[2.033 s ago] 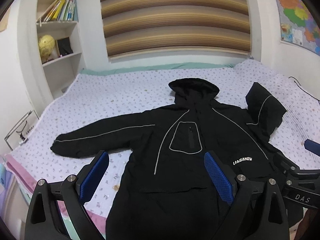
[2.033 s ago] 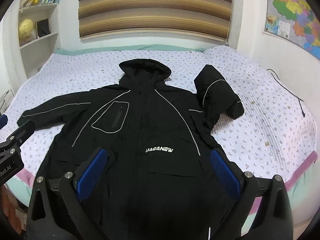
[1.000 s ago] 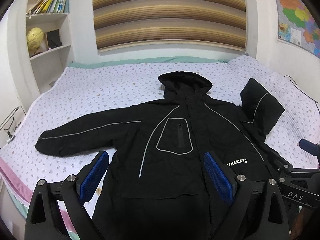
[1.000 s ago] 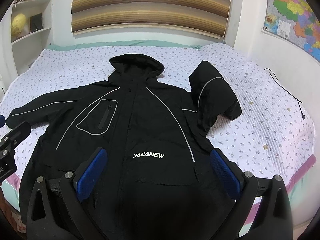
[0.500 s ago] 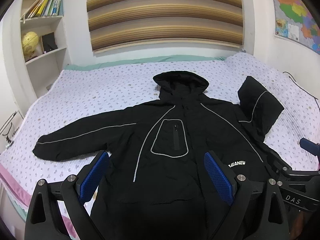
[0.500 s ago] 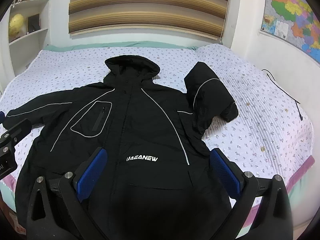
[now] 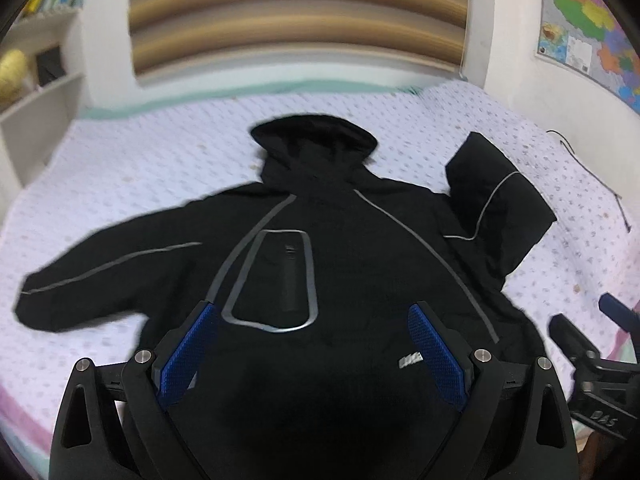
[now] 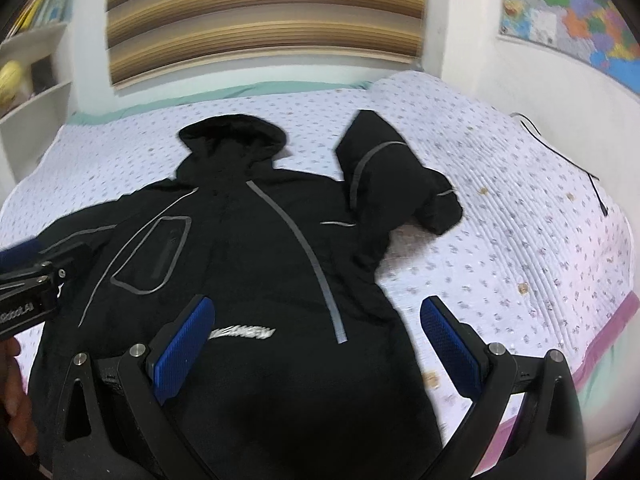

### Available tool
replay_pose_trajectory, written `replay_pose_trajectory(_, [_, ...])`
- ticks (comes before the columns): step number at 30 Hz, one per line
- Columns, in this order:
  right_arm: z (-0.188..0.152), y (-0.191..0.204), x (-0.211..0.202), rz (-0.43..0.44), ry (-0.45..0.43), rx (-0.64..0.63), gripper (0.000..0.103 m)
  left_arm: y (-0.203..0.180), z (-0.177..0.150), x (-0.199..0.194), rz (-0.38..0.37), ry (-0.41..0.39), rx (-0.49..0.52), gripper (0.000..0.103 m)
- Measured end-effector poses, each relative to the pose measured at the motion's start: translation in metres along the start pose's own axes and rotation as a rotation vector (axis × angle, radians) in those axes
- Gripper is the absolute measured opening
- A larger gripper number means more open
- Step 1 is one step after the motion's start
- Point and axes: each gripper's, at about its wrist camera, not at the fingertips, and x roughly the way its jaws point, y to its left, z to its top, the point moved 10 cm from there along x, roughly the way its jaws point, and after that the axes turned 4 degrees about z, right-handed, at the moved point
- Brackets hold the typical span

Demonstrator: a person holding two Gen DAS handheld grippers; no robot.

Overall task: Fold large clothes
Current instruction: 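Grasp the black jacket's sleeve cuff with the right tool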

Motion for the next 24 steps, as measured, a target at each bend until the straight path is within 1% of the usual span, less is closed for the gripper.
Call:
replay_pose_trajectory(3, [0.014,-0.039,0.008,0.008,-0.009,0.063,0.103,-0.024,0.016,0.035,-0.038,0.036,0.010,0.096])
replay_pose_trajectory(5, [0.020,-0.063,0.017,0.005,-0.005,0.106,0.103,-0.045,0.019,0.069,-0.089,0.093,0.027,0.096])
replay_pose_trajectory(6, [0.023,-0.078,0.023,0.000,-0.002,0.133,0.103,-0.055,0.018,0.087,-0.122,0.129,0.034,0.096])
replay_pose_trajectory(7, [0.027,-0.094,0.029,-0.006,-0.004,0.156,0.103,-0.070,0.013,0.109,-0.178,0.182,0.042,0.095])
replay_pose_trajectory(8, [0.031,-0.108,0.035,-0.014,-0.009,0.174,0.103,-0.078,0.009,0.124,-0.209,0.223,0.040,0.095])
replay_pose_trajectory(10, [0.040,-0.134,0.048,-0.020,-0.010,0.216,0.103,-0.096,-0.008,0.168,-0.273,0.340,0.015,0.095])
replay_pose_trajectory(12, [0.050,-0.161,0.065,-0.029,-0.011,0.260,0.103,-0.104,-0.016,0.195,-0.266,0.367,0.005,0.093])
replay_pose_trajectory(13, [0.054,-0.170,0.074,-0.030,-0.010,0.273,0.102,-0.108,-0.021,0.211,-0.247,0.367,0.015,0.093])
replay_pose_trajectory(15, [0.061,-0.192,0.101,0.003,0.012,0.309,0.092,-0.111,-0.025,0.227,-0.194,0.333,0.066,0.093])
replay_pose_trajectory(17, [0.063,-0.214,0.129,0.022,0.041,0.363,0.092,-0.119,-0.030,0.234,-0.138,0.296,0.143,0.093])
replay_pose_trajectory(19, [0.062,-0.232,0.156,0.035,0.063,0.422,0.092,-0.125,-0.033,0.236,-0.096,0.263,0.185,0.093])
replay_pose_trajectory(20, [0.062,-0.239,0.170,0.046,0.073,0.445,0.092,-0.125,-0.034,0.235,-0.094,0.253,0.188,0.094])
replay_pose_trajectory(24, [0.058,-0.267,0.228,0.062,0.116,0.560,0.092,-0.123,-0.033,0.238,-0.123,0.230,0.163,0.095])
